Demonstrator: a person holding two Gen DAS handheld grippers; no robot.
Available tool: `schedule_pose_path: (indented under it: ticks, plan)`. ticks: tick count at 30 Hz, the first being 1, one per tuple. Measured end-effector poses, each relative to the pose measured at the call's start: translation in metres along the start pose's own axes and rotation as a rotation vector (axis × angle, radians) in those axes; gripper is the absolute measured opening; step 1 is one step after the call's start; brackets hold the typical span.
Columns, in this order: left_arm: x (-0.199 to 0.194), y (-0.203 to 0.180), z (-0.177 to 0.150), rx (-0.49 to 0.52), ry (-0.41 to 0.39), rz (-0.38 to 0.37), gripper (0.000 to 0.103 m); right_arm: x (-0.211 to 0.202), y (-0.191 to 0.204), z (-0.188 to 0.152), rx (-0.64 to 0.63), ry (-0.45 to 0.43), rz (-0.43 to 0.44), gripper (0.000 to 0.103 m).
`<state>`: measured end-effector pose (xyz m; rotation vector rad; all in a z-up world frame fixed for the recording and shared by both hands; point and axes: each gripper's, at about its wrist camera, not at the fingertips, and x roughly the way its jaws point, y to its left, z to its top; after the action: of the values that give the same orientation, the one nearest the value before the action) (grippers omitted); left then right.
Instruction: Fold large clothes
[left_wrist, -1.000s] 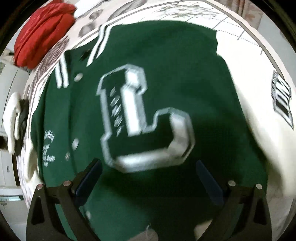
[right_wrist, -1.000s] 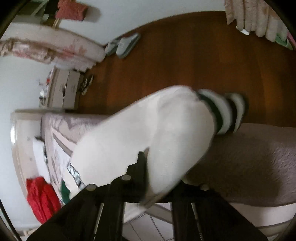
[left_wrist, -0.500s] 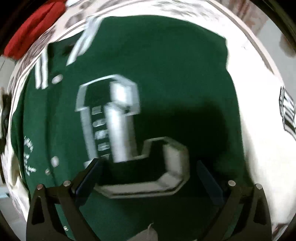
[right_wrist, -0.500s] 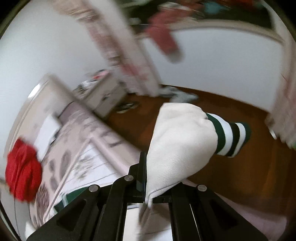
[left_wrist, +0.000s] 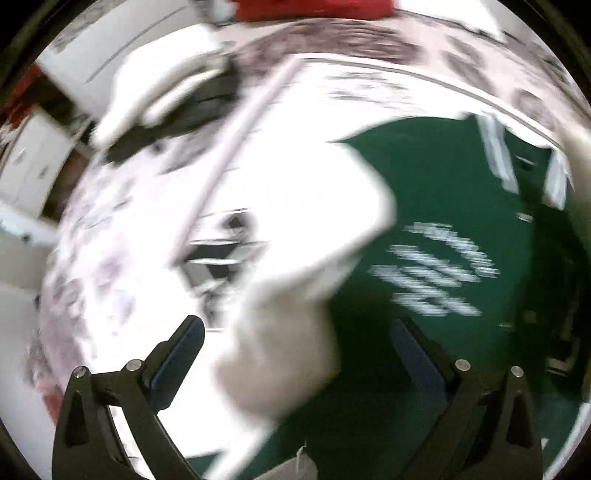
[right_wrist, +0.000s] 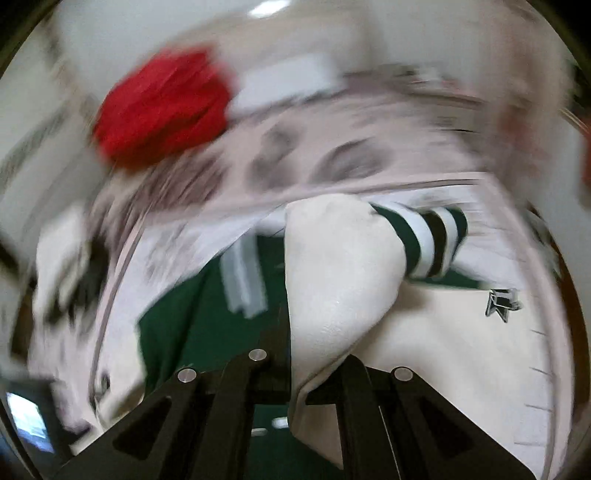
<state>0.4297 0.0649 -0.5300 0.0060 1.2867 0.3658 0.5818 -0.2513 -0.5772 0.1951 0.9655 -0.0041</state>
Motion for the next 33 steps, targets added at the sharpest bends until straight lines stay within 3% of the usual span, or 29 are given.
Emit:
schedule_pose_path:
  ticks: [2,4,5,7,9,11,13,17,20,22,24,26,31,33]
  plan:
    - [0.012,0.033,-0.004,-0.038,0.026,0.041,0.103,0.045,0.067,-0.026,-0.140,0.087,0.017,0.002]
    - [0.018,0.041,-0.007,-0.051,0.047,0.052,0.103,0.088,0.116,-0.061,-0.262,0.188,0.024,0.002]
    - [0.022,0.050,-0.009,-0.052,0.053,0.052,0.103,0.102,0.128,-0.077,-0.293,0.230,0.012,0.006]
    - [0.020,0.057,-0.016,-0.042,0.051,0.044,0.103,0.118,0.135,-0.100,-0.291,0.297,0.014,0.022]
    - [0.011,0.053,-0.018,-0.036,0.044,0.031,0.103,0.106,0.116,-0.107,-0.161,0.363,0.166,0.060]
    - [-0.008,0.036,-0.019,-0.034,0.039,0.003,0.103,0.076,0.087,-0.112,-0.034,0.364,0.276,0.067]
    - [-0.021,0.022,-0.014,-0.031,0.030,-0.031,0.103,0.042,0.050,-0.114,0.059,0.332,0.303,0.069]
    - [-0.031,-0.036,0.009,0.059,-0.009,-0.115,0.103,0.002,-0.045,-0.155,0.285,0.358,0.168,0.070]
    - [-0.016,-0.091,0.021,0.145,-0.013,-0.145,0.103,0.000,-0.104,-0.187,0.384,0.412,0.061,0.070]
    - [0.000,-0.127,0.028,0.199,-0.014,-0.108,0.103,0.010,-0.128,-0.203,0.384,0.449,0.000,0.070]
    - [0.017,-0.152,0.038,0.231,-0.055,-0.018,0.103,0.018,-0.143,-0.217,0.370,0.470,-0.049,0.070]
    - [0.027,-0.148,0.049,0.202,-0.076,0.053,0.103,0.017,-0.152,-0.228,0.385,0.448,-0.043,0.070]
    - [0.037,-0.077,0.057,-0.005,-0.019,0.069,0.103,0.007,-0.160,-0.241,0.428,0.395,-0.111,0.069]
    - [0.042,-0.054,0.055,-0.056,0.009,0.032,0.103,0.005,-0.166,-0.249,0.457,0.386,-0.126,0.068]
